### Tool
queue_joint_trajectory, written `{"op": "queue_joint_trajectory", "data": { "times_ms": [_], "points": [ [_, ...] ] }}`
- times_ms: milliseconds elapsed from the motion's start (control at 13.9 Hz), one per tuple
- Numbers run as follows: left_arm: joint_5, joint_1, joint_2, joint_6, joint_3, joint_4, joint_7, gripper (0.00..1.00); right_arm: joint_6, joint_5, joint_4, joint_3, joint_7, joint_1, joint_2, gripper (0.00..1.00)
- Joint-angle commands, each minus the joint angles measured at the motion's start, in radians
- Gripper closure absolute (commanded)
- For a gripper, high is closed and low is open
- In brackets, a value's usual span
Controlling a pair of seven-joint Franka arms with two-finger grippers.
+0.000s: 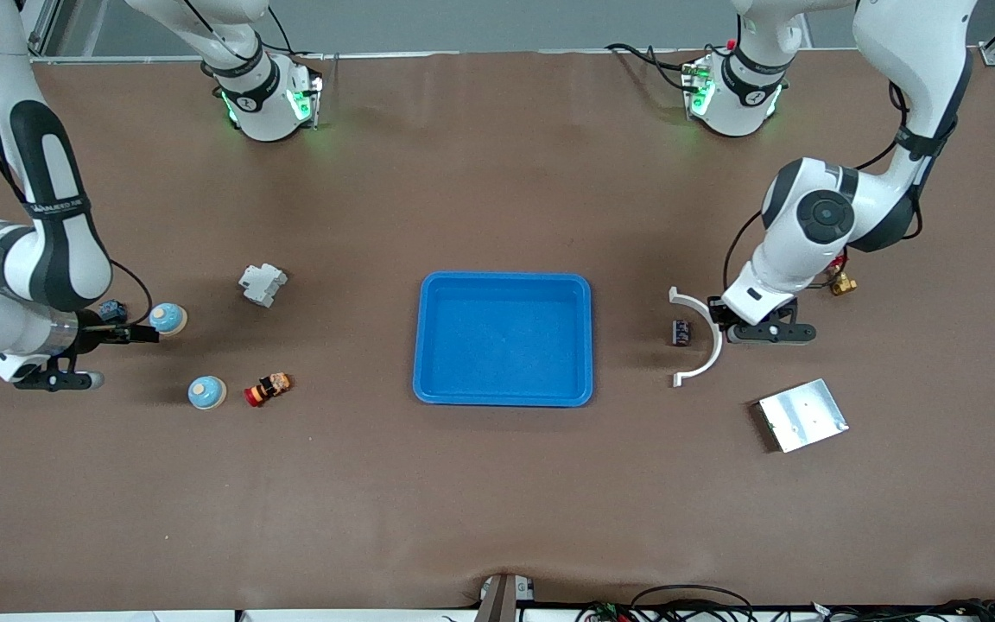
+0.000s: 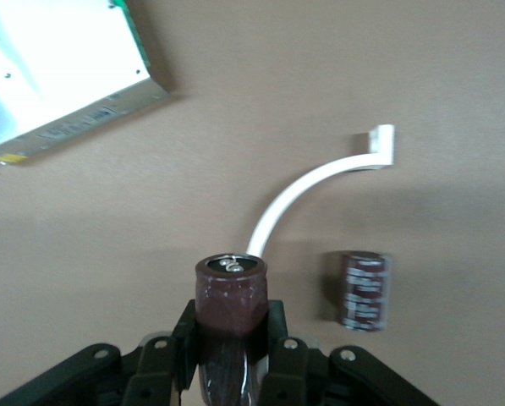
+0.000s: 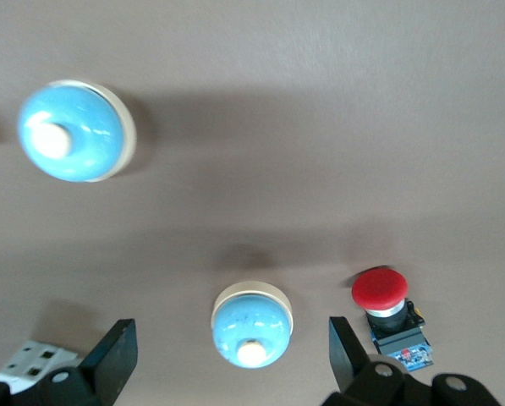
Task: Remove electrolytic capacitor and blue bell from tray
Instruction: 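Place the bell beside the first bell while the left gripper carries the capacitor, then place the capacitor beside the first one while the right gripper withdraws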
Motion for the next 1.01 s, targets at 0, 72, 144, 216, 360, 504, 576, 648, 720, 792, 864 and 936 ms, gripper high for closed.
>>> {"op": "queue_joint_trajectory", "data": {
  "times_ms": [0, 72, 144, 216, 360, 504, 576, 648, 720, 792, 864, 936],
  "points": [
    [0.0, 0.057, -0.014, 0.072, -0.008, -0.047, 0.071, 1.0, -0.091, 0.038, 0.075, 0.007, 0.043, 0.032, -0.047, 0.0],
    [0.0, 0.062, -0.002, 0.078, -0.008, -0.047, 0.084, 1.0, -0.117, 0.046, 0.109, 0.009, 0.093, 0.05, -0.061, 0.0],
    [0.0, 0.062, 0.011, 0.083, -0.007, -0.046, 0.094, 1.0, -0.155, 0.046, 0.132, 0.01, 0.142, 0.064, -0.08, 0.0],
    [0.0, 0.063, 0.025, 0.094, -0.005, -0.046, 0.101, 1.0, -0.198, 0.046, 0.154, 0.031, 0.19, 0.073, -0.106, 0.0],
    [0.011, 0.063, 0.055, 0.095, -0.002, -0.039, 0.117, 1.0, -0.272, 0.045, 0.177, 0.07, 0.277, 0.072, -0.171, 0.0],
    [0.052, 0.091, 0.072, 0.101, -0.002, -0.038, 0.118, 1.0, -0.339, 0.043, 0.179, 0.093, 0.288, 0.067, -0.259, 0.0],
    [0.073, 0.108, 0.077, 0.106, -0.003, -0.036, 0.118, 1.0, -0.364, 0.04, 0.179, 0.098, 0.293, 0.058, -0.302, 0.0],
    [0.084, 0.115, 0.09, 0.111, -0.004, -0.036, 0.118, 1.0, -0.376, 0.04, 0.179, 0.102, 0.291, 0.047, -0.339, 0.0],
    [0.087, 0.118, 0.098, 0.118, -0.004, -0.035, 0.118, 1.0, -0.398, 0.04, 0.18, 0.105, 0.29, 0.041, -0.375, 0.0],
    [0.087, 0.118, 0.109, 0.131, -0.004, -0.033, 0.118, 1.0, -0.41, 0.04, 0.183, 0.111, 0.287, 0.041, -0.395, 0.0],
    [0.087, 0.12, 0.115, 0.132, -0.002, -0.032, 0.118, 1.0, -0.412, 0.034, 0.198, 0.143, 0.282, 0.038, -0.4, 0.0],
    [0.087, 0.12, 0.129, 0.132, -0.002, -0.023, 0.118, 1.0, -0.413, 0.017, 0.238, 0.174, 0.29, 0.03, -0.397, 0.0]
  ]
}}
